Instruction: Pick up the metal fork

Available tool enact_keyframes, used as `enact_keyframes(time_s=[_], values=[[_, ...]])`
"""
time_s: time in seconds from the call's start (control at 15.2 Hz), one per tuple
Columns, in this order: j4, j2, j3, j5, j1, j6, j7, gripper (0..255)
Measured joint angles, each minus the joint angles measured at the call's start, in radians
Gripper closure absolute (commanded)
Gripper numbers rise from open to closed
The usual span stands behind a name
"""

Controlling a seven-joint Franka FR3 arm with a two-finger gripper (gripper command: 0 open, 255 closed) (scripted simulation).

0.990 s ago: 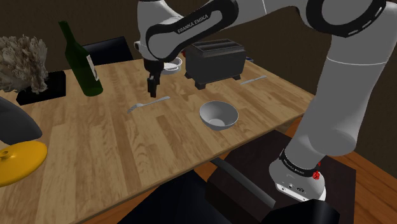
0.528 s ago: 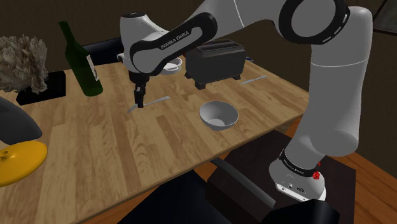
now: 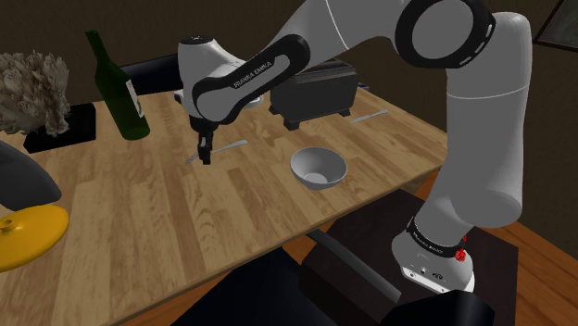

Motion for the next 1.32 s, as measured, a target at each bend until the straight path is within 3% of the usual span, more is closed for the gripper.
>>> enact_keyframes(time_s=[0.66,1.32], values=[[0.003,-0.001,0.000,0.000,0.000,-0.001,-0.001,255],[0.058,-0.051,0.008,0.018,-0.004,-0.107,-0.015,255]])
